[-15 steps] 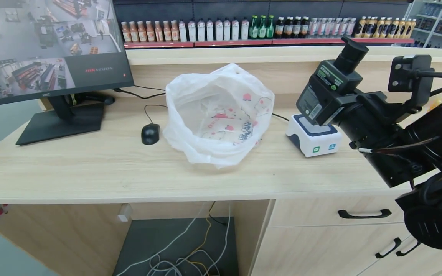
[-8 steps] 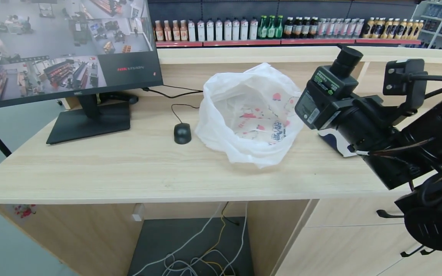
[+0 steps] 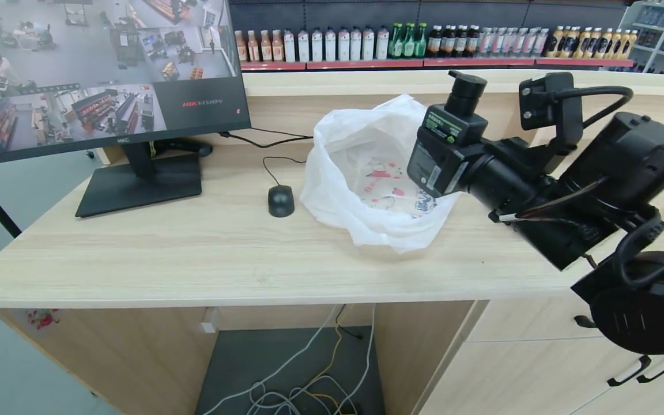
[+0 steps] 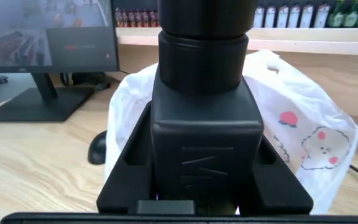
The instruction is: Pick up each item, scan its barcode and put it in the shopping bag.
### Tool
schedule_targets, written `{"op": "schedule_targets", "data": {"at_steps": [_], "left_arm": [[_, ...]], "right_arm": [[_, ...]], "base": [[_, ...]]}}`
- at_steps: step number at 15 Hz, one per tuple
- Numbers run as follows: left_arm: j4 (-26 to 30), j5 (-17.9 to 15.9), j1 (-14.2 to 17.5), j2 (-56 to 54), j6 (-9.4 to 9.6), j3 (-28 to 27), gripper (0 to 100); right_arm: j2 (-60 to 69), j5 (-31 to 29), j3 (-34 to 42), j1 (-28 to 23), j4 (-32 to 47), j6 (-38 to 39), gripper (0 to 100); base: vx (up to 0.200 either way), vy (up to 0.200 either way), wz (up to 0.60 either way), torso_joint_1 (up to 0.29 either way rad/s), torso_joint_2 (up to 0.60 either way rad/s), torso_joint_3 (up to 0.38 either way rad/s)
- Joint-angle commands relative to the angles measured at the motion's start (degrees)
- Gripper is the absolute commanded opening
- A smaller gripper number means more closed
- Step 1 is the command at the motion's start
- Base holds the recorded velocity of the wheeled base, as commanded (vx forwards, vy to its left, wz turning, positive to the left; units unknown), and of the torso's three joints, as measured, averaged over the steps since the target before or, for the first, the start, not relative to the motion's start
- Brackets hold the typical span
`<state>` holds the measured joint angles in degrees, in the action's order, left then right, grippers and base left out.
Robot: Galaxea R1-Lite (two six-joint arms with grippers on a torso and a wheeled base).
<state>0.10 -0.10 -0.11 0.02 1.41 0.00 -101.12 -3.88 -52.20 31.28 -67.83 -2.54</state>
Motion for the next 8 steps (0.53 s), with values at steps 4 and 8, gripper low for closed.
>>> {"op": "schedule_targets", "data": {"at_steps": [4, 8], "left_arm": [[0.0, 0.1, 0.0, 0.0, -0.01, 0.0, 100], [0.0, 0.1, 0.0, 0.0, -0.01, 0.0, 100]], "right_arm": [[-8.4, 0.4, -19.3, 2.8, 11.6, 0.1, 0], [-17.8, 0.3, -33.6, 2.0, 13.9, 0.0, 0]], "base": [[0.0, 0.0, 0.0, 0.0, 0.0, 0.0], [0.0, 0.0, 0.0, 0.0, 0.0, 0.0]]}}
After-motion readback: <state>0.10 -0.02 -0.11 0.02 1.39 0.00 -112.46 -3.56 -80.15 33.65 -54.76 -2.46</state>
